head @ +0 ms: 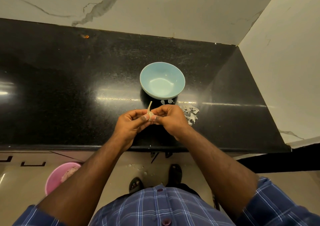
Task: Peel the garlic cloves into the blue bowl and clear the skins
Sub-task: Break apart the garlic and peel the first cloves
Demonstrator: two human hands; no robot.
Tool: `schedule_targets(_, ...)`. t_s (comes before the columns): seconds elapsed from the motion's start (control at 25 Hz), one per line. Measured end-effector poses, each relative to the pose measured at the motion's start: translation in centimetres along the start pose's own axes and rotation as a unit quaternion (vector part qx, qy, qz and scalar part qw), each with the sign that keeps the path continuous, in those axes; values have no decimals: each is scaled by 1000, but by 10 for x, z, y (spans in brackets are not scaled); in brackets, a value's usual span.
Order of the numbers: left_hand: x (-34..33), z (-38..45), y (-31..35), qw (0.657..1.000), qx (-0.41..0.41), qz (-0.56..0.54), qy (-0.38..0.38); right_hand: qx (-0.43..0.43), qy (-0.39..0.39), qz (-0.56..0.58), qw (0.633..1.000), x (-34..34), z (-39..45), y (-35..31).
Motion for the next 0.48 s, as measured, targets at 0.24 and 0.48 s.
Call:
schedule_targets(0.24,-4,-2,1,999,-23,37,-17,-26,-15,5,1000,1,-2,-6)
schedule_targets(0.48,-4,-2,-2,997,-32,71,-22,-39,3,-15,999,3,-3,-10)
Point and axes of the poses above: each hand's wrist, its own z-axis towards the middle knuckle, its own x-axis out of the back of the hand, y = z × x, the point moved 5 cm from there along z, towards the middle knuckle, and after that the axes turned 12 degrees about z, right-handed, at the moved point
